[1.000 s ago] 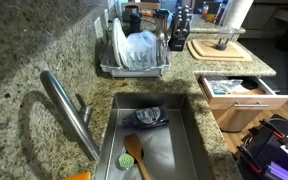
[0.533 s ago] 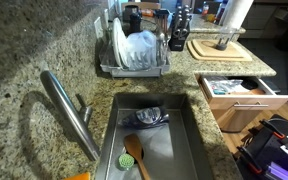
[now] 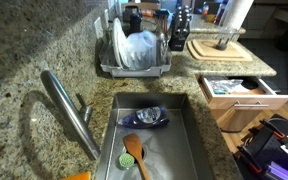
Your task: Remove the jar from the wooden board and put it on the countertop then close the open drawer
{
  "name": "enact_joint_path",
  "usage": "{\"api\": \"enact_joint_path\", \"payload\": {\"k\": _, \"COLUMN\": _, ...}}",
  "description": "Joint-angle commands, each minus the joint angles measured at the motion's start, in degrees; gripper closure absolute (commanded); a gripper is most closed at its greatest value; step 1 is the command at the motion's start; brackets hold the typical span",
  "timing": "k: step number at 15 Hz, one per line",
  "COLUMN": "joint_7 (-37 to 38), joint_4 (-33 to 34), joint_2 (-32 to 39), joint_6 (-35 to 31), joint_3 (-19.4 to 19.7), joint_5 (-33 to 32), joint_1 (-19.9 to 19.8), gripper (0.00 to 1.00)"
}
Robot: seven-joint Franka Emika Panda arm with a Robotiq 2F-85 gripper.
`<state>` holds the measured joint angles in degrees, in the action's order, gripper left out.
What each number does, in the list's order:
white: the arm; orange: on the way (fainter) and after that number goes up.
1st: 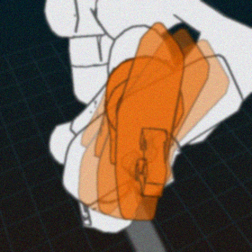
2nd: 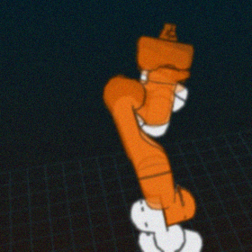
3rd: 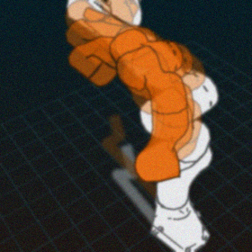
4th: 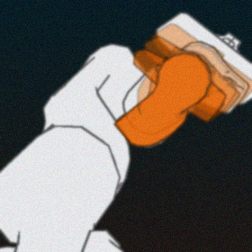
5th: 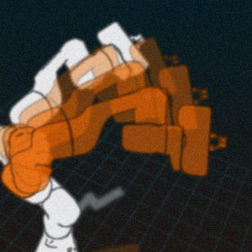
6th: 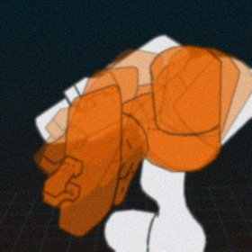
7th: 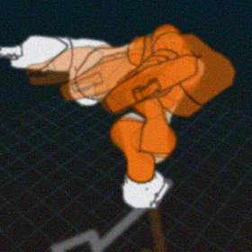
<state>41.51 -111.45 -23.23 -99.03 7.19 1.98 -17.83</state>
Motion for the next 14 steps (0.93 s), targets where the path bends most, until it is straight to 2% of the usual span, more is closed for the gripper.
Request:
{"api": "enact_joint_path", "payload": {"k": 1, "joint_7": 0.8, "joint_4": 1.7, "joint_2": 2.4, "joint_6": 0.2, "joint_3": 0.6, "joint_5": -0.2, "joint_1": 0.7, "gripper": 0.0}}
{"api": "enact_joint_path", "payload": {"k": 2, "joint_7": 2.5, "joint_4": 1.1, "joint_2": 2.0, "joint_6": -1.6, "joint_3": 0.2, "joint_5": -0.9, "joint_1": 0.6, "gripper": 0.0}}
{"api": "enact_joint_path", "payload": {"k": 3, "joint_7": 8.2, "joint_4": 5.0, "joint_2": 6.4, "joint_6": -4.9, "joint_3": 0.0, "joint_5": 0.9, "joint_1": 0.3, "gripper": 0.0}}
{"api": "enact_joint_path", "payload": {"k": 5, "joint_7": 13.3, "joint_4": 14.9, "joint_2": 14.8, "joint_6": -5.5, "joint_3": 1.0, "joint_5": 2.6, "joint_1": 0.6, "gripper": 0.0}}
{"api": "enact_joint_path", "payload": {"k": 9, "joint_7": 23.5, "joint_4": 26.9, "joint_2": 21.6, "joint_6": -6.2, "joint_3": 3.4, "joint_5": 4.6, "joint_1": 0.8, "gripper": 0.0}}
{"api": "enact_joint_path", "payload": {"k": 12, "joint_7": 31.3, "joint_4": 37.3, "joint_2": 30.3, "joint_6": -8.0, "joint_3": 5.7, "joint_5": 4.4, "joint_1": 0.5, "gripper": 0.0}}
{"api": "enact_joint_path", "payload": {"k": 14, "joint_7": 36.6, "joint_4": 43.2, "joint_2": 37.3, "joint_6": -8.2, "joint_3": 7.2, "joint_5": 1.7, "joint_1": 0.3, "gripper": 0.0}}
